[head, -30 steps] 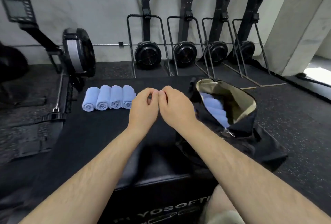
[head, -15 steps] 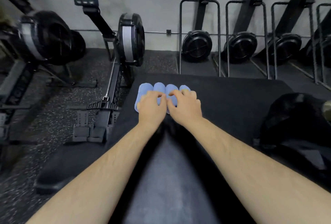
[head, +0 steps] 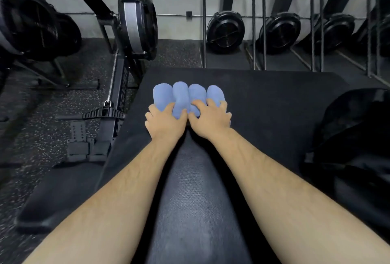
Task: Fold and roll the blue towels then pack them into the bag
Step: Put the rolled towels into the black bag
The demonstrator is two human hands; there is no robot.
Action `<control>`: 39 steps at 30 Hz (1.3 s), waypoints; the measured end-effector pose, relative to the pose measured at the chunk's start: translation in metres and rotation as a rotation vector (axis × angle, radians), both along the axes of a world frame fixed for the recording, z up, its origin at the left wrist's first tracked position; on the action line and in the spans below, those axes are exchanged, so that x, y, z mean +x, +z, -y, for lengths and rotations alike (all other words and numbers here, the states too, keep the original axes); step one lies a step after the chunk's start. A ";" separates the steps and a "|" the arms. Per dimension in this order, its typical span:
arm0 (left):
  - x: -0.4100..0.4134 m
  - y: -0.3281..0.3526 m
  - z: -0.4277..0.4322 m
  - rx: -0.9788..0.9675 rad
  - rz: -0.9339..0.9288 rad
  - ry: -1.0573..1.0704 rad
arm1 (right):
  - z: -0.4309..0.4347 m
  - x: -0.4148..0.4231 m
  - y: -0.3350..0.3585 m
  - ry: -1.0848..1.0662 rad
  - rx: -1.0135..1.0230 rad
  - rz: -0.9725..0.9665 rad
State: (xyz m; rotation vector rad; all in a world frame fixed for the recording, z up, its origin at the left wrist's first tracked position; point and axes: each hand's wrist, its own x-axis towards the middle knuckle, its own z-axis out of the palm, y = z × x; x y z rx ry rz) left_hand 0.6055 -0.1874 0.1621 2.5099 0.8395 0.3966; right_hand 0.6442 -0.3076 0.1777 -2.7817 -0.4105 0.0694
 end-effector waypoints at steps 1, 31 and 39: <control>-0.007 0.001 0.005 -0.001 0.001 -0.009 | 0.006 -0.007 0.000 -0.005 0.008 -0.001; -0.253 0.002 0.160 0.102 0.154 -0.315 | 0.186 -0.223 0.025 -0.310 0.206 -0.193; -0.247 0.045 0.158 0.116 0.210 -0.440 | 0.182 -0.217 0.057 -0.279 0.182 0.049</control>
